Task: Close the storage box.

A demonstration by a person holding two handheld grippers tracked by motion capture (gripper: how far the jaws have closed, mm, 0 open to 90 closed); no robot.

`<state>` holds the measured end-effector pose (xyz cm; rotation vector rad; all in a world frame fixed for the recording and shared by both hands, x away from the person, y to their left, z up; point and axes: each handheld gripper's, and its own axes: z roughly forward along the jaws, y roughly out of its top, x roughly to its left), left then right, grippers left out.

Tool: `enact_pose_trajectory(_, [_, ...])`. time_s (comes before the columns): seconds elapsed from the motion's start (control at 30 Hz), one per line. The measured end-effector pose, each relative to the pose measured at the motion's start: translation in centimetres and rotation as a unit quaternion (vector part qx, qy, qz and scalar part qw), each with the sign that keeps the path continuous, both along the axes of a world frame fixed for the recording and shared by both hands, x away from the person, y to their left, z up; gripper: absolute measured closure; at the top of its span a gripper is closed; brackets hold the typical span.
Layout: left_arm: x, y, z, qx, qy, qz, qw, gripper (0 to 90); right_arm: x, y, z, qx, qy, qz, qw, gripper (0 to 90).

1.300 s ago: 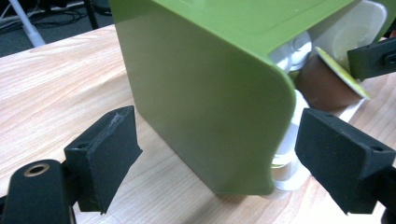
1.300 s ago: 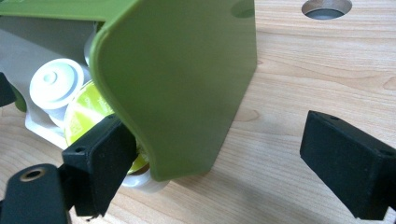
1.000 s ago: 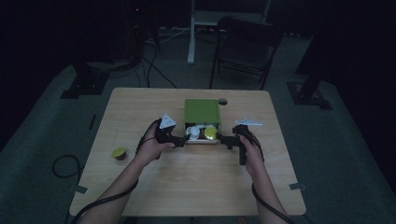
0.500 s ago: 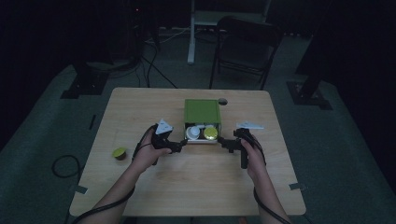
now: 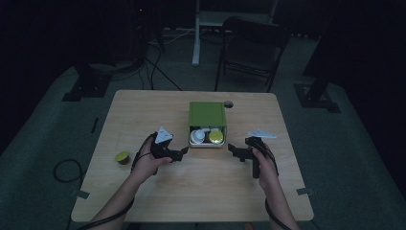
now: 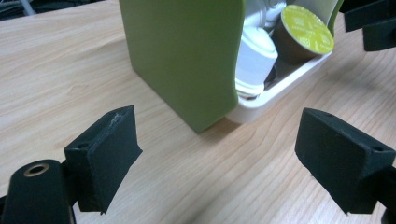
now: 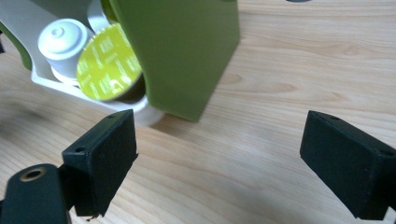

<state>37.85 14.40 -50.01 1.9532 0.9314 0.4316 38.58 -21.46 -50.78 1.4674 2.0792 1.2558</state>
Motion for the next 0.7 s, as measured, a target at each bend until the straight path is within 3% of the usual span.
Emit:
enact_pose_trajectory(0.27, [-0.7, 0.8, -1.0, 0.002, 0.009, 0.026, 0.9996, 13.7, -1.0, -1.5, -0.4, -0.002, -0.002, -0.014, 0.9999, 10.5])
enact_pose_trajectory(0.7, [-1.9, 1.8, -2.3, 0.010, 0.018, 0.040, 0.9990, 13.7, -2.5, -3.0, -1.4, -0.022, 0.000, -0.036, 0.9991, 10.5])
